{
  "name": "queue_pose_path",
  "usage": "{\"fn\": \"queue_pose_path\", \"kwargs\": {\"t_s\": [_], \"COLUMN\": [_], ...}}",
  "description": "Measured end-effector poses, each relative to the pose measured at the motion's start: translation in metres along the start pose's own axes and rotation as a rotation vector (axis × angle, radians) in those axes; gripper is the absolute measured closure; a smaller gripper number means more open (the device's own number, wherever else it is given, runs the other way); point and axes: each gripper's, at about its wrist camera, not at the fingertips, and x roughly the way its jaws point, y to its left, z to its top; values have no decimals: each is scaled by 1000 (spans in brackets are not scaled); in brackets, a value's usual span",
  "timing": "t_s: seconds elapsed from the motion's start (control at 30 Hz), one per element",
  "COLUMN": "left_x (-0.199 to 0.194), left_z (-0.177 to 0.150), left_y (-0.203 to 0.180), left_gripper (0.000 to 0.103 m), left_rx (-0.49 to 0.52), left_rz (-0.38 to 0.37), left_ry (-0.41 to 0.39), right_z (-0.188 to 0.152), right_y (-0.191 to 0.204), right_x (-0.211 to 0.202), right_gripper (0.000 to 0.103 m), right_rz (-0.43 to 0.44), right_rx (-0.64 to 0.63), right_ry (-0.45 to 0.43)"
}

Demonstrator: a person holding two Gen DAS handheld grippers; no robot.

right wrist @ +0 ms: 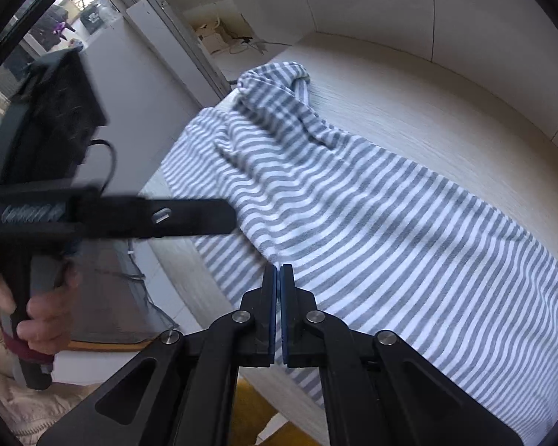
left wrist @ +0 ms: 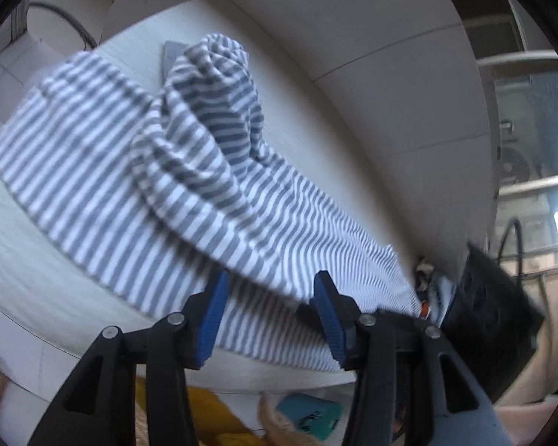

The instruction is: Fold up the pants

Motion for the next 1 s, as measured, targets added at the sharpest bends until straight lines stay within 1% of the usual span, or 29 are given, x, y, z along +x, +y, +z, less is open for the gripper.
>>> {"fn": "queue_pose_path", "kwargs": {"t_s": [0.07, 0.1, 0.17, 0.23, 0.27, 0.33, 0.4, 0.47, 0.53, 0.57, 0.6, 0.73, 0.8, 0.87, 0.97, 1.0], "left_x": [8, 12, 20, 27, 32, 37, 40, 43, 45, 45, 45, 33, 28, 24, 18, 16], "left_z": [3, 4, 5, 6, 4, 0, -1, -2, -1, 0, 2, 6, 7, 9, 11, 12], "left_y": [-2, -7, -9, -11, -13, -15, -16, -18, -17, -18, -18, -17, -19, -21, -22, -22], "left_gripper": [53, 53, 53, 53, 53, 53, 53, 54, 60, 79, 92, 93, 95, 95, 96, 96], "left_rx": [-8, -13, -25, -38, -50, -64, -58, -55, -60, -59, -51, -19, -6, 3, 7, 6], "left_rz": [14, 12, 17, 21, 19, -8, 1, 29, 44, 53, 63, 81, 86, 96, 103, 101], "left_ry": [13, 13, 20, 31, 46, 59, 57, 48, 42, 35, 33, 5, -19, -34, -53, -57], "right_z": [-4, -10, -13, -12, -14, -17, -16, -19, -19, -19, -20, -21, -21, -24, -28, -30], "right_y": [6, 9, 11, 22, 21, 20, 22, 25, 33, 36, 38, 38, 35, 32, 27, 24], "right_x": [-5, -1, 0, -1, -2, -4, 1, 2, 7, 9, 10, 13, 13, 12, 5, 1], "right_gripper": [100, 100, 100, 100, 100, 100, 100, 100, 100, 100, 100, 100, 94, 91, 89, 87], "right_rz": [11, 16, 23, 23, 24, 21, 16, -3, -38, -51, -66, -108, -115, -126, -151, -164], "right_rx": [9, 10, 12, 12, 18, 28, 30, 7, -31, -42, -49, -44, -27, -15, -3, 7], "right_ry": [-16, -21, -33, -37, -40, -42, -39, -32, -26, -26, -26, -26, -25, -20, -26, -30]}}
